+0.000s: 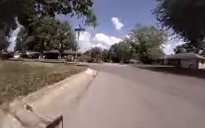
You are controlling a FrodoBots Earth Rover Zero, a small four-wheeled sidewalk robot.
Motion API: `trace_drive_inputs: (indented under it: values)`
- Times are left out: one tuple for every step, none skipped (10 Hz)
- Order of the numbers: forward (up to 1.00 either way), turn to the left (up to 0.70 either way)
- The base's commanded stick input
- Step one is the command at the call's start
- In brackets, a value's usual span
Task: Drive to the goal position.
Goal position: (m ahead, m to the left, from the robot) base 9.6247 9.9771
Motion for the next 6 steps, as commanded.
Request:
trace_drive_inputs:
  values:
    - [1.0,-0.21]
    - [1.0,-0.34]
    - [1.0,-0.23]
    - [1.0,-0.03]
    - [1.0,0.0]
    - [1.0,0.0]
